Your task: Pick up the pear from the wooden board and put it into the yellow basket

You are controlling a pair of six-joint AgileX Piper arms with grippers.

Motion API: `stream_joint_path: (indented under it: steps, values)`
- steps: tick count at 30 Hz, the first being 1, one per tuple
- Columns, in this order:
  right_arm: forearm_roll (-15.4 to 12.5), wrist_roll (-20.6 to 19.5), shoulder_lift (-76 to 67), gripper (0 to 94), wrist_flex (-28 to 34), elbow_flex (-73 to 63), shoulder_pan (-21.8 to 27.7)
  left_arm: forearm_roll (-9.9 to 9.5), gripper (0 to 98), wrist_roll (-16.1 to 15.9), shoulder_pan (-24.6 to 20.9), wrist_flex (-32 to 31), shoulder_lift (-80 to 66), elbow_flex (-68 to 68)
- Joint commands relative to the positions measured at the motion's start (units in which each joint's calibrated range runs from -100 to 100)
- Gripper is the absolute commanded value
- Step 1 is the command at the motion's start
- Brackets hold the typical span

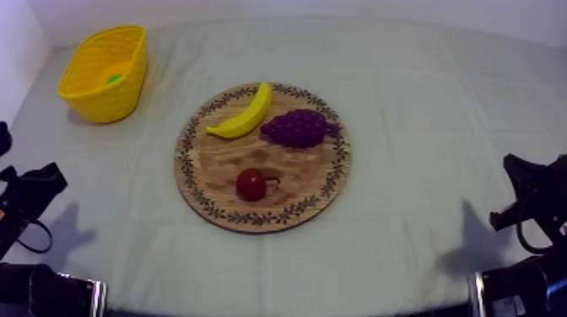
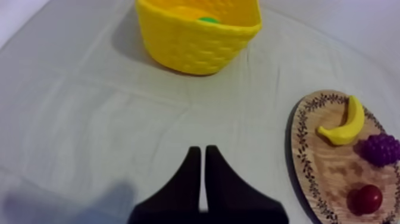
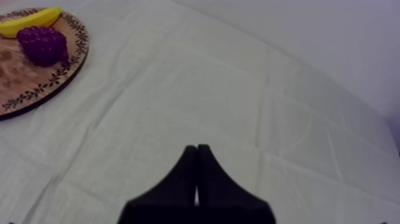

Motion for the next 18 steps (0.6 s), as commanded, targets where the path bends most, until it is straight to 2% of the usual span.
stream_joint_path:
  steps: [1, 8, 14, 18]
  values:
    - [-0.02, -0.01, -0.03, 0.2, -0.01, -0.02, 0.01, -0.95, 0.0, -1.31, 0.71, 0.59, -3.65, 2.47]
    - [-0.02, -0.01, -0.03, 0.2, -0.01, -0.02, 0.01, -3.74, 0.0, -2.51, 3.38, 2.74, -11.26, 3.22]
    - [-0.02, -0.01, -0.03, 0.2, -0.01, -0.02, 0.01, -6.0, 0.0, 0.49, 4.32, 5.56, -17.59, 3.07]
    - [-0.02, -0.01, -0.03, 0.2, -0.01, -0.02, 0.01, -6.55, 0.0, 1.87, 4.95, 5.92, -18.67, 3.12]
